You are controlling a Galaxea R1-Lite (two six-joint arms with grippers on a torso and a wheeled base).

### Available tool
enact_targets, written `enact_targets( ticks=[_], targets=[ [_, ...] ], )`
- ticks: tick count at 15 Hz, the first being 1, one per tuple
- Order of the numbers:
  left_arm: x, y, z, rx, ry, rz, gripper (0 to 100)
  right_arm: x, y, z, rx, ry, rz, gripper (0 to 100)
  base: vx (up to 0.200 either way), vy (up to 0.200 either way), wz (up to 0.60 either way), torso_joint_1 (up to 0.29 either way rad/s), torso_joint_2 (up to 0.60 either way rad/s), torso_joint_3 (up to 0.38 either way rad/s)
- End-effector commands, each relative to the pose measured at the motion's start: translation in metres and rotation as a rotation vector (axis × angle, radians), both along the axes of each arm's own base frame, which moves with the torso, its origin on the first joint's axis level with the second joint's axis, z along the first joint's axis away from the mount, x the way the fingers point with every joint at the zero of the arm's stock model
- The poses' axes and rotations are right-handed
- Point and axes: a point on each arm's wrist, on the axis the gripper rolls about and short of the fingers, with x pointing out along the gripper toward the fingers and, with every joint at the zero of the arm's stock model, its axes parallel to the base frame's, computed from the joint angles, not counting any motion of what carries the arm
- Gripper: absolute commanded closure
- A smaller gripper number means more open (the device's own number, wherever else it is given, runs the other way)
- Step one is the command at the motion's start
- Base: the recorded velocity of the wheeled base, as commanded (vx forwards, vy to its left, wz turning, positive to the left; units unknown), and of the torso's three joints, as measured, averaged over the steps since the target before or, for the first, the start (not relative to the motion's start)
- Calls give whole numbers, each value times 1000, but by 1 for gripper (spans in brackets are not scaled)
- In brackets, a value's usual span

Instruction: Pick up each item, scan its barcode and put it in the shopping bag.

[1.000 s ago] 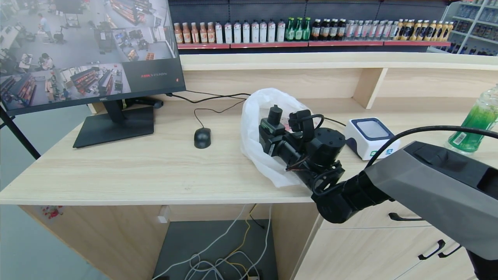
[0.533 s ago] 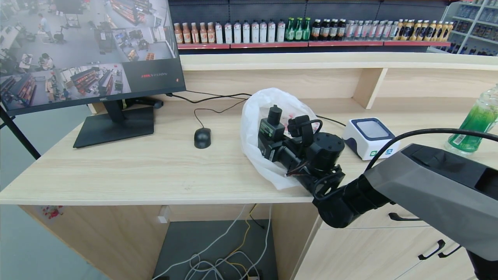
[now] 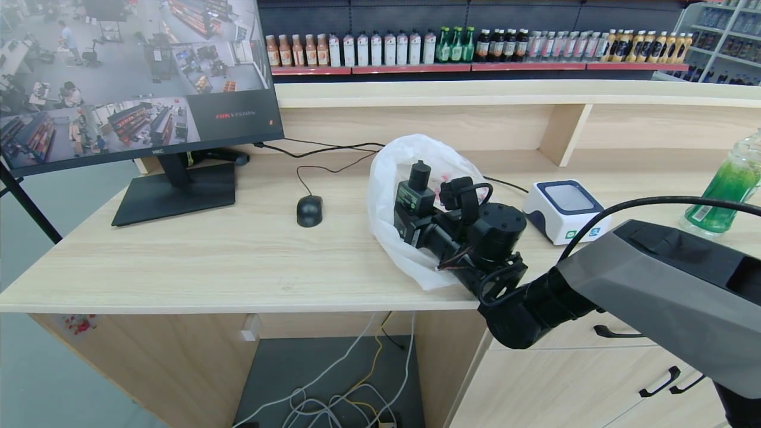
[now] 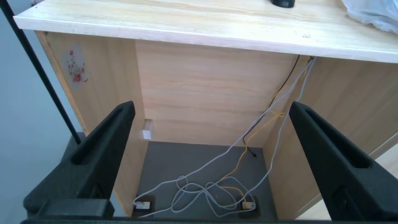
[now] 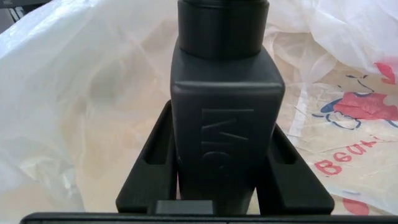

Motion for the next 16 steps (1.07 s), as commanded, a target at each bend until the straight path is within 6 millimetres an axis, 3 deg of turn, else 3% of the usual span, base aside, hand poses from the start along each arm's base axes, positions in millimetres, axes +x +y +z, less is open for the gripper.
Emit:
enact_targets(
  ticks=[1, 4, 8, 14, 16],
  targets=[
    [0, 0, 0, 0, 0, 1, 0, -1, 0, 2, 4, -4, -1, 0, 0, 0, 0, 0, 0, 0],
    [0, 0, 0, 0, 0, 1, 0, -2, -1, 7, 12, -17, -1, 0, 0, 0, 0, 0, 0, 0],
    [0, 0, 0, 0, 0, 1, 0, -12, -7, 29, 17, -59, -5, 0, 0, 0, 0, 0, 0, 0],
    [0, 0, 0, 0, 0, 1, 0, -63, -39, 58, 1, -37, -3, 0, 0, 0, 0, 0, 0, 0],
    [0, 0, 0, 0, 0, 1, 0, -88, -54, 70, -1, -37, -1, 0, 0, 0, 0, 0, 0, 0]
  ],
)
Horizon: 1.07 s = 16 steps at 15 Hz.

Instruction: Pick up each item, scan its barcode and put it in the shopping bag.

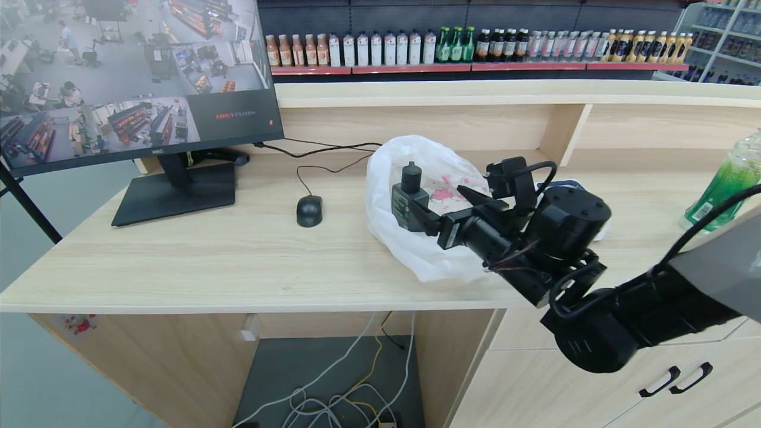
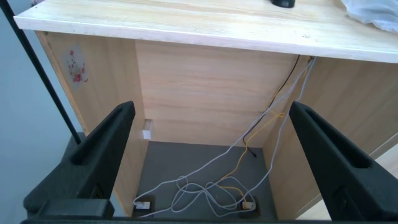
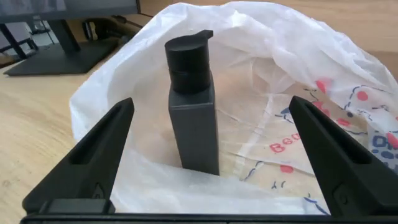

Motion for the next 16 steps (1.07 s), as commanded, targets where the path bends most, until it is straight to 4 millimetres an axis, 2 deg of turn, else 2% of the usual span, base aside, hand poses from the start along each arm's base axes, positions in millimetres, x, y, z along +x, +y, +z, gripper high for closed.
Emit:
enact_targets(
  ticks=[1, 3, 5, 6, 8, 10, 14, 16],
  targets=[
    [0, 0, 0, 0, 0, 1, 0, -34, -19, 28, 20, -43, 4, 0, 0, 0, 0, 0, 0, 0],
    [0, 0, 0, 0, 0, 1, 0, -57, -33, 31, -9, -45, 10, 0, 0, 0, 0, 0, 0, 0],
    [0, 0, 0, 0, 0, 1, 0, -85, -38, 23, -30, -24, 41, 0, 0, 0, 0, 0, 0, 0],
    [0, 0, 0, 0, 0, 1, 0, -91, -39, 20, -27, -30, 45, 0, 0, 0, 0, 0, 0, 0],
    [0, 0, 0, 0, 0, 1, 0, -119, -54, -3, -51, -51, 56, 0, 0, 0, 0, 0, 0, 0],
    [0, 0, 0, 0, 0, 1, 0, -122, -57, 6, -32, -82, 46, 0, 0, 0, 0, 0, 0, 0],
    [0, 0, 0, 0, 0, 1, 0, -134, -68, 9, -24, -87, 0, 0, 0, 0, 0, 0, 0, 0],
    [0, 0, 0, 6, 1, -1, 0, -143, -84, 5, -31, -67, -35, 0, 0, 0, 0, 0, 0, 0]
  ],
)
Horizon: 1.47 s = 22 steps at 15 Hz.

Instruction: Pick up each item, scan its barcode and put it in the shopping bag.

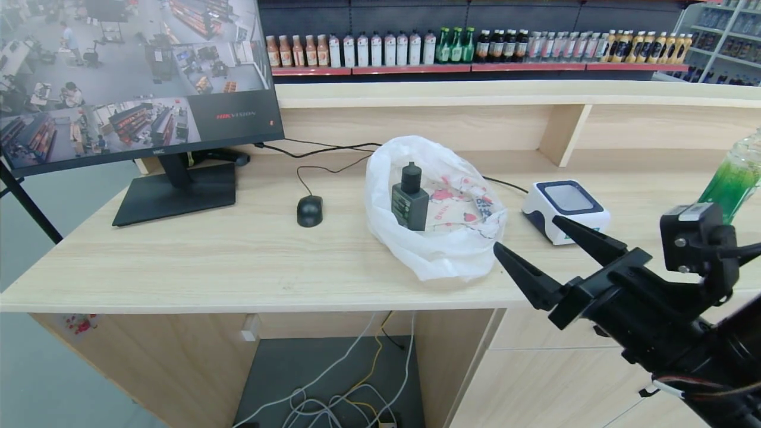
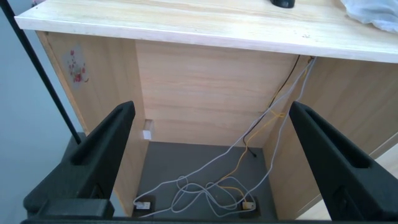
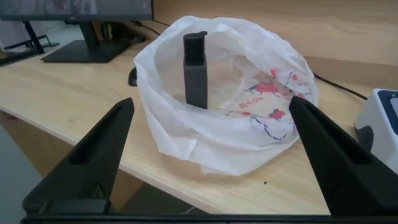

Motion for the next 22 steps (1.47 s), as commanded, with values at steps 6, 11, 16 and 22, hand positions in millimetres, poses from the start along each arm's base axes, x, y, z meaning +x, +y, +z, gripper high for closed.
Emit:
enact_targets(
  ticks=[6, 11, 16, 22],
  targets=[
    [0, 0, 0, -1, -1, 1, 0, -35, -26, 0, 2, -11, -10, 0, -33, 0, 0, 0, 0, 1],
    [0, 0, 0, 2, -1, 1, 0, -29, -23, 0, 2, -7, -8, 0, 0, 0, 0, 0, 0, 0],
    [0, 0, 0, -15, -1, 1, 0, -18, -15, -1, -4, 3, -8, 0, 0, -160, 0, 0, 0, 1],
    [0, 0, 0, -20, -1, 1, 0, -8, -11, 2, 5, -11, -17, 0, 0, -200, 0, 4, 5, 2]
  ],
)
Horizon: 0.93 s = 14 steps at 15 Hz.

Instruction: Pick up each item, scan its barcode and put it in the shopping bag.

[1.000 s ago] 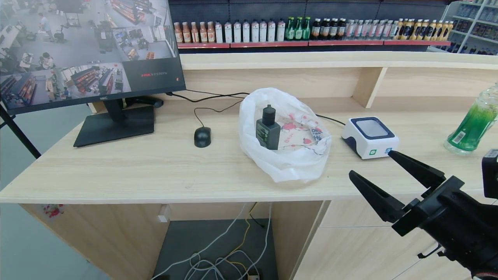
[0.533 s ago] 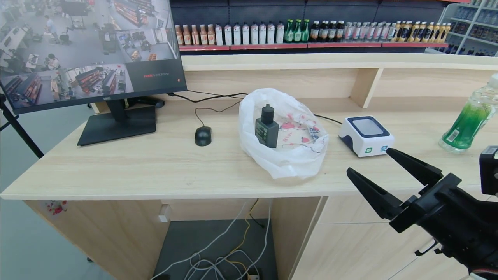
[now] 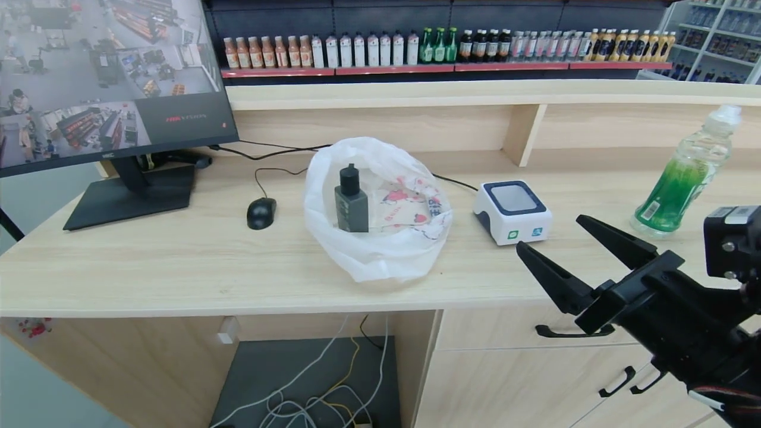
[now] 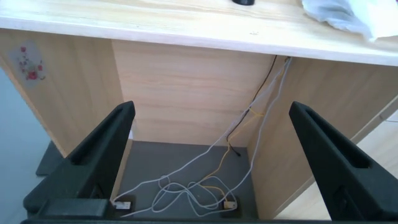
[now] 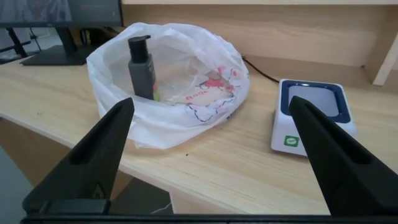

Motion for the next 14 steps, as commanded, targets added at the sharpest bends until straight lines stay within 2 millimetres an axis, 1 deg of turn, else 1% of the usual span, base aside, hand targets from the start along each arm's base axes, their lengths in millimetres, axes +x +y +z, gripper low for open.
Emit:
enact_targets(
  ticks=[1, 9, 14],
  targets=[
    [0, 0, 0, -1, 0, 1, 0, 3, 1, -2, -6, 9, -2, 0, 0, -200, 0, 2, 2, 2],
    [0, 0, 0, 1, 0, 1, 0, 6, 4, -6, -16, 26, 1, 0, 0, -200, 0, 3, 5, 2],
    [0, 0, 0, 1, 0, 1, 0, 16, 11, -4, -10, 15, 7, 0, 0, -200, 0, 2, 0, 1]
  ],
)
